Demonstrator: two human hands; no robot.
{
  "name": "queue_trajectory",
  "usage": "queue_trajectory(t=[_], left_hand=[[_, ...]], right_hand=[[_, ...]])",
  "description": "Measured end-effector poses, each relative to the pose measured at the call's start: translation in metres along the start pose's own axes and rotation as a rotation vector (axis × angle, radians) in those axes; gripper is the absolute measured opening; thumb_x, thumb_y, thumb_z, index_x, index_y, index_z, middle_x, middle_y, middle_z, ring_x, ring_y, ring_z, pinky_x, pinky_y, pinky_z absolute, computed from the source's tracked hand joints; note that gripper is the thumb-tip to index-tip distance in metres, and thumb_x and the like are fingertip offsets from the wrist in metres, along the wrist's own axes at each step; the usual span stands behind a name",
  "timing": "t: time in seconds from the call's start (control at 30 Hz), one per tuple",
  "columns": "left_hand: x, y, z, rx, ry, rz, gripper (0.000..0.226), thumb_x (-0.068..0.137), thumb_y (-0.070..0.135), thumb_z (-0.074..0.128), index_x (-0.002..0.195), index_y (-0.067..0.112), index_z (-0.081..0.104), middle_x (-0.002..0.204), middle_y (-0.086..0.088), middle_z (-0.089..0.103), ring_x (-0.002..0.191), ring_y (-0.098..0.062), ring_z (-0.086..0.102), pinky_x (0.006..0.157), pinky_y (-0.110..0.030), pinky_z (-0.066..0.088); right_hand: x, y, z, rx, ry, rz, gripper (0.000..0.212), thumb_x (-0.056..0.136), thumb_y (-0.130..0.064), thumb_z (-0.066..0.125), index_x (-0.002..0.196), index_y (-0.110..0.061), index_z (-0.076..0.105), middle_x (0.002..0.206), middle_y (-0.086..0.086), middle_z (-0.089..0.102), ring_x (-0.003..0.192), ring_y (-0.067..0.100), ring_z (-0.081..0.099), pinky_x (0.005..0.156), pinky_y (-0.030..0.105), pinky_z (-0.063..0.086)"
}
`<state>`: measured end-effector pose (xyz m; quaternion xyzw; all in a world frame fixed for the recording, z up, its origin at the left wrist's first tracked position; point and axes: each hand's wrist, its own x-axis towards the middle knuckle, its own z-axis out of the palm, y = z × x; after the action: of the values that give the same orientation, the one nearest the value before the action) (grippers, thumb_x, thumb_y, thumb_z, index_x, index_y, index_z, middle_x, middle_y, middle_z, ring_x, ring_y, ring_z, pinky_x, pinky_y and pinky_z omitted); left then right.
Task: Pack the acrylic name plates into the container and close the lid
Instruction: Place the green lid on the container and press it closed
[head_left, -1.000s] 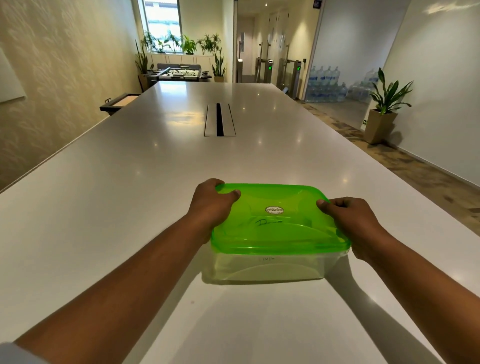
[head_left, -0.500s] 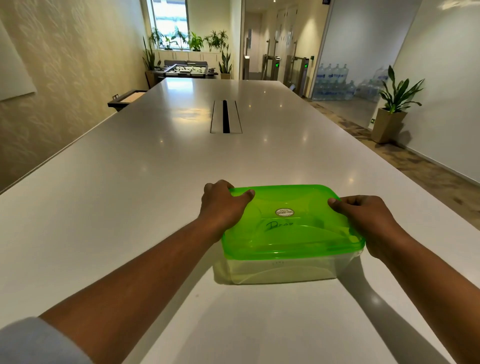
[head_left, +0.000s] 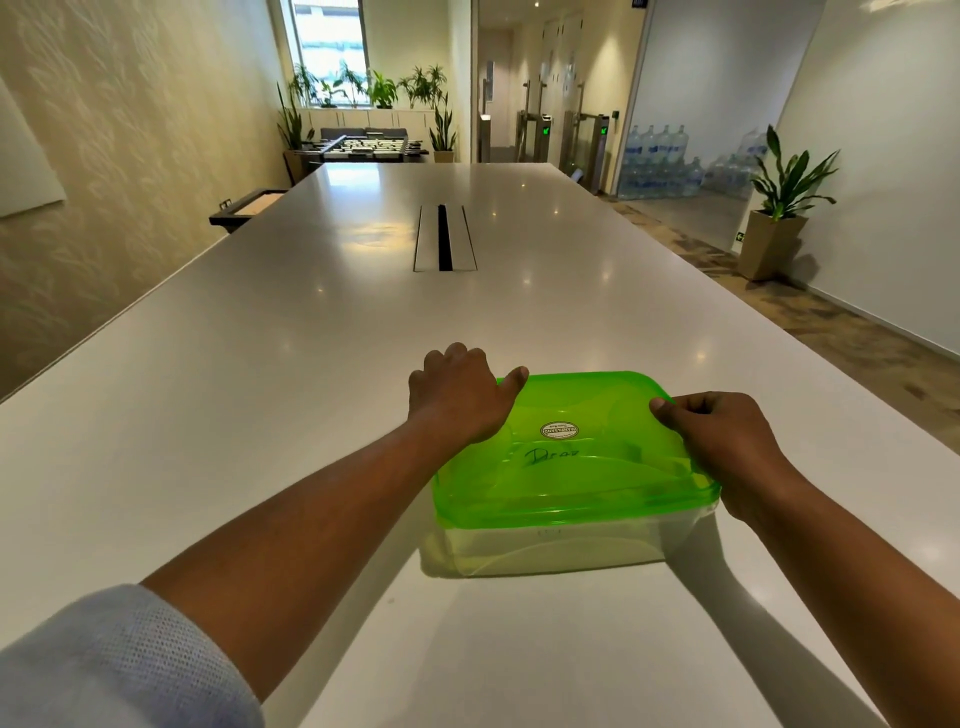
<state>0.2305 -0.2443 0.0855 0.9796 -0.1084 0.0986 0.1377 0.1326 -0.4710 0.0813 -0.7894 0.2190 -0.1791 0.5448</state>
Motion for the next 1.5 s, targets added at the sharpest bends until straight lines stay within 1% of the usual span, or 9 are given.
queue_trajectory(t=[0.13,0.3,0.43,0.57,0.7,0.9,1.23,1.37,1.5], left_hand=[[-0.002,0.001,-0.001,0.037,0.026,0.018,0.067,0.09,0.067,0.033,0.113,0.012,0.063,0.118,-0.01,0.061,0.111,-0.031,0.052,0.086,-0.043,0.042],[-0.004,0.0,-0.002,0.004,0.036,0.009,0.063,0.09,0.065,0.037,0.109,0.013,0.066,0.113,-0.012,0.064,0.107,-0.032,0.054,0.084,-0.041,0.045],[-0.008,0.0,-0.001,0.054,0.045,0.05,0.063,0.087,0.069,0.038,0.109,0.017,0.065,0.114,-0.01,0.062,0.108,-0.031,0.053,0.085,-0.042,0.044],[-0.012,0.0,0.002,0.084,0.053,0.035,0.067,0.085,0.073,0.033,0.111,0.019,0.063,0.116,-0.01,0.06,0.109,-0.031,0.052,0.085,-0.042,0.041],[-0.013,0.0,0.003,0.081,0.03,-0.018,0.073,0.084,0.077,0.029,0.115,0.018,0.059,0.118,-0.011,0.06,0.111,-0.031,0.052,0.085,-0.043,0.042],[-0.014,0.002,0.003,0.095,0.06,-0.003,0.074,0.086,0.075,0.028,0.115,0.015,0.058,0.117,-0.012,0.061,0.109,-0.032,0.053,0.083,-0.042,0.043],[-0.013,0.003,0.004,0.085,0.068,-0.013,0.074,0.085,0.076,0.03,0.112,0.013,0.059,0.115,-0.014,0.061,0.109,-0.033,0.053,0.083,-0.043,0.044],[-0.012,-0.002,-0.007,-0.244,0.068,-0.064,0.059,0.083,0.068,0.052,0.107,0.015,0.06,0.111,-0.011,0.061,0.104,-0.03,0.057,0.084,-0.041,0.049],[-0.037,-0.031,-0.017,-0.484,0.236,-0.18,0.043,0.082,0.059,0.061,0.098,0.019,0.061,0.099,-0.006,0.064,0.087,-0.024,0.06,0.072,-0.033,0.046]], right_hand=[[-0.001,-0.001,0.0,-0.01,0.009,0.008,0.019,0.083,-0.022,0.074,0.079,-0.004,0.071,0.061,0.006,0.061,0.05,0.016,0.052,0.048,0.024,0.036],[-0.002,-0.001,-0.001,0.08,-0.017,0.079,0.012,0.083,-0.019,0.073,0.079,-0.007,0.07,0.063,0.007,0.062,0.048,0.016,0.053,0.037,0.018,0.039],[-0.005,-0.002,-0.001,0.139,-0.026,0.115,0.018,0.082,-0.02,0.074,0.082,-0.002,0.07,0.069,0.014,0.063,0.054,0.023,0.056,0.047,0.023,0.043],[-0.011,-0.001,-0.01,-0.101,-0.026,0.092,0.043,0.082,-0.046,0.068,0.071,-0.007,0.056,0.069,0.012,0.056,0.06,0.026,0.053,0.055,0.029,0.042],[-0.027,0.011,-0.023,-0.268,-0.149,0.172,0.061,0.078,-0.07,0.053,0.074,-0.009,0.049,0.054,0.008,0.049,0.031,0.015,0.047,0.037,0.022,0.037],[-0.034,0.024,-0.016,-0.018,-0.073,0.158,0.049,0.087,-0.056,0.056,0.069,-0.016,0.036,0.054,0.003,0.034,0.026,0.012,0.034,0.039,0.02,0.025],[-0.037,0.022,-0.015,0.159,-0.144,0.209,0.042,0.095,-0.044,0.051,0.069,-0.018,0.032,0.057,0.001,0.024,0.028,0.009,0.02,0.035,0.014,0.018],[-0.036,0.021,-0.019,0.116,-0.162,0.217,0.043,0.092,-0.049,0.053,0.068,-0.018,0.035,0.051,0.0,0.03,0.027,0.01,0.027,0.036,0.018,0.022],[-0.035,0.02,-0.024,0.052,-0.195,0.221,0.045,0.088,-0.055,0.055,0.069,-0.016,0.042,0.034,-0.003,0.038,0.027,0.013,0.037,0.037,0.021,0.029]])
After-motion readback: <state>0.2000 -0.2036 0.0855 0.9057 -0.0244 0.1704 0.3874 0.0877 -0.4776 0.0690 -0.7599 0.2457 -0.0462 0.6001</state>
